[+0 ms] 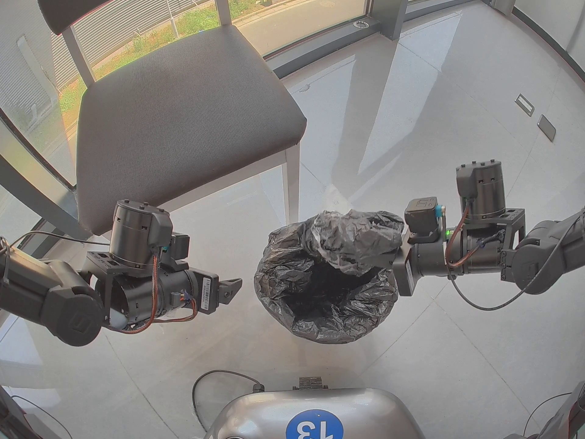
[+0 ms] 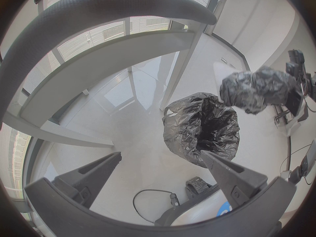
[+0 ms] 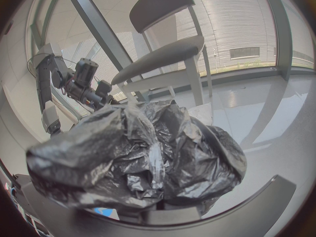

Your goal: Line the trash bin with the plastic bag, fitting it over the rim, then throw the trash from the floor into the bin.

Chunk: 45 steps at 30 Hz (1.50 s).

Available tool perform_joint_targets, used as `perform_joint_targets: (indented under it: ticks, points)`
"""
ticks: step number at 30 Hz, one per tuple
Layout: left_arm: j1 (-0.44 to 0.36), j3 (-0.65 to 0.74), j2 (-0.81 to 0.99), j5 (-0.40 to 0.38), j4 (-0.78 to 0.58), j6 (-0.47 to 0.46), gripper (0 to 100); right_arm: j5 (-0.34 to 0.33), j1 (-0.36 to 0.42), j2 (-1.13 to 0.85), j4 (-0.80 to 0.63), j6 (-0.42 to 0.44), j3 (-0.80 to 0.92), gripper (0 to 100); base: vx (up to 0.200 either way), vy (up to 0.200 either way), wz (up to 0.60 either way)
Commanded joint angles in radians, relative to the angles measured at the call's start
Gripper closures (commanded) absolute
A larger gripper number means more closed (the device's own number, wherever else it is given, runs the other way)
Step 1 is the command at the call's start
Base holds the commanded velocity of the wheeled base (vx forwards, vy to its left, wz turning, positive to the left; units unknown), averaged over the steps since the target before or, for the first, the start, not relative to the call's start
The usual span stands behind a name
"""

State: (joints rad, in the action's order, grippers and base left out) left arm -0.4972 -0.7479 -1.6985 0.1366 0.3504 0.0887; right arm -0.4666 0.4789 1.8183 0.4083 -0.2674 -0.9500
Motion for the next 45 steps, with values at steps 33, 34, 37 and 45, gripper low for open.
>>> perform_joint_targets:
  ticks: [33,34,37,45]
  points:
    - [0.052,-0.085,-0.018,-0.012,0.007,0.002,0,0.009,-0.034,0.461,-0.585,-0.167,-0.529,100,0.0,0.0,0.0]
    - [0.054,-0.085,-0.018,-0.012,0.007,0.002,0,0.011,-0.037,0.475,-0.608,-0.174,-0.552,100,0.0,0.0,0.0]
    - [0.065,-0.087,-0.02,-0.012,0.007,0.0,0,0.011,-0.045,0.496,-0.657,-0.19,-0.596,100,0.0,0.0,0.0]
    - [0.068,-0.087,-0.03,-0.014,0.015,0.0,0,0.011,-0.052,0.5,-0.677,-0.193,-0.63,0,0.0,0.0,0.0]
